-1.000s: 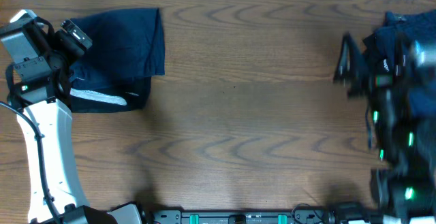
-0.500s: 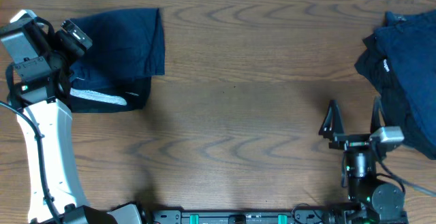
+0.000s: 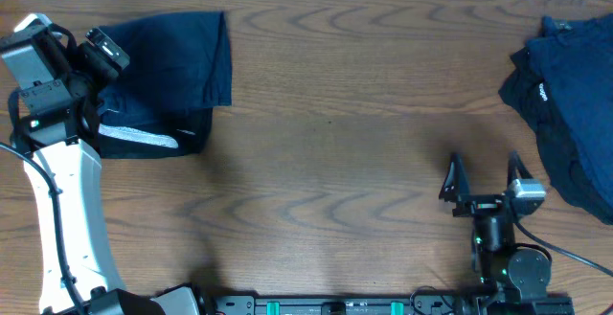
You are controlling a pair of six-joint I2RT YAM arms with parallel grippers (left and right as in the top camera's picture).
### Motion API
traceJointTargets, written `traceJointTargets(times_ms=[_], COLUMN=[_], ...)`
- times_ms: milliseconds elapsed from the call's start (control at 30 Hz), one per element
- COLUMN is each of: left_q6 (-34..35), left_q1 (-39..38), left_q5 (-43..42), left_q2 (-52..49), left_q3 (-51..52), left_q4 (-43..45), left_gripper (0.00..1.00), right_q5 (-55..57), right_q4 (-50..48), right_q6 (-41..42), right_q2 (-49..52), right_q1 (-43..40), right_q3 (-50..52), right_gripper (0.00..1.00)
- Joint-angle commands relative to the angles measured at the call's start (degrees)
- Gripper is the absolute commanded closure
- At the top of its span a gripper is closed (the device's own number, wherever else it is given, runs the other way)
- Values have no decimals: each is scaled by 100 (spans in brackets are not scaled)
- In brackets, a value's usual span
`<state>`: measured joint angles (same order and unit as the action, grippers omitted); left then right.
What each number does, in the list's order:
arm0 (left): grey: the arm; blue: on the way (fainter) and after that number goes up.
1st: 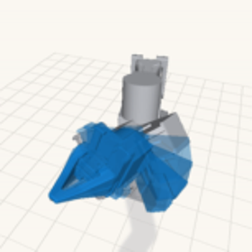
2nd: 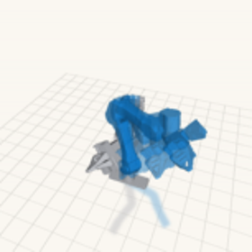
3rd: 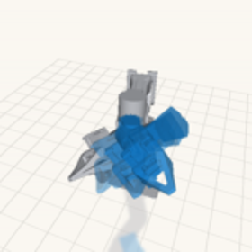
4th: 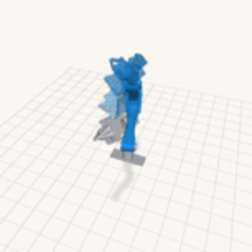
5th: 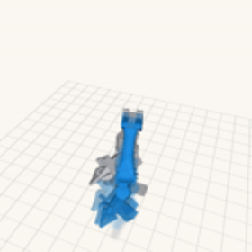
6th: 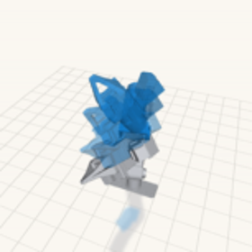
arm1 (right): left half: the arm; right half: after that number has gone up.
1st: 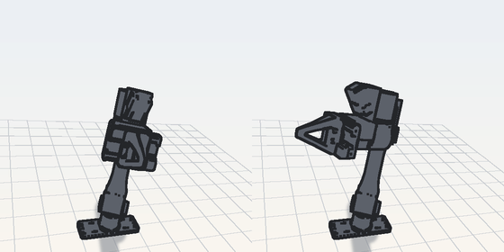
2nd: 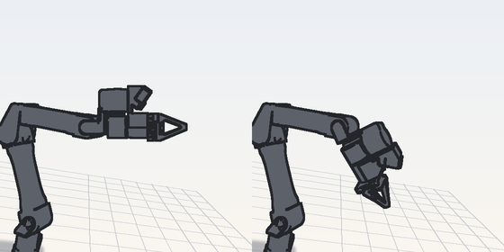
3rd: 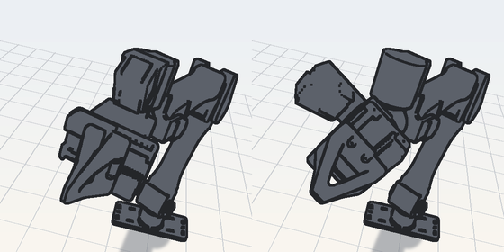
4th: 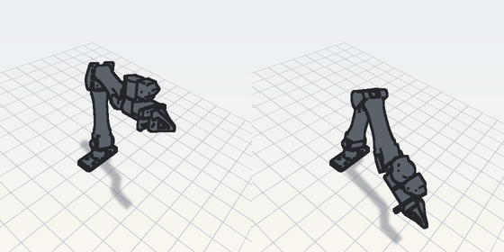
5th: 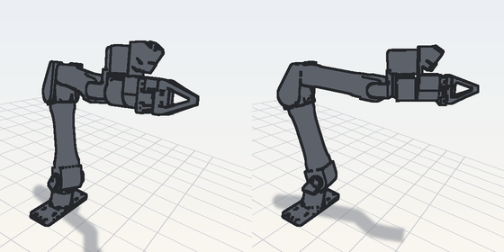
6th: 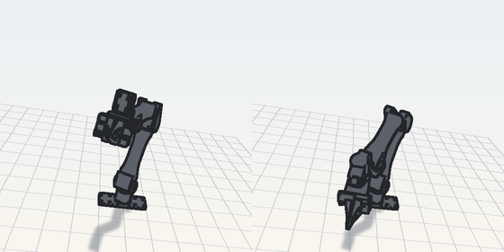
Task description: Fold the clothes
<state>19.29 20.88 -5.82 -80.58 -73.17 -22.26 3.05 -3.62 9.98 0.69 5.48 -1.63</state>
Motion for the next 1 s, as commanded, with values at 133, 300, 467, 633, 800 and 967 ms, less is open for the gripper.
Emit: traceJointTargets(times_ms=[133,300,467,633,800,967], left_q6=[-9,-11,-9,-11,-11,-11], left_q1=[4,2,2,2,2,4], left_q5=[24,24,24,24,24,24], left_q2=[-17,-17,-17,-17,-17,-17], left_q3=[-2,-2,-2,-2,-2,-2], left_q4=[-4,-4,-4,-4,-4,-4], left_gripper=[2,2,2,2,2,2], right_q5=[144,-168,-197,-177,-179,-177], right_q4=[680,780,789,787,785,782], right_q6=[-170,-990,-1222,-1215,-1220,-1220], right_q2=[-42,-42,-42,-42,-42,-42], right_q1=[68,-66,-212,-221,-219,-219], right_q3=[131,131,133,131,131,131], right_gripper=[1,1,1,1,1,1])
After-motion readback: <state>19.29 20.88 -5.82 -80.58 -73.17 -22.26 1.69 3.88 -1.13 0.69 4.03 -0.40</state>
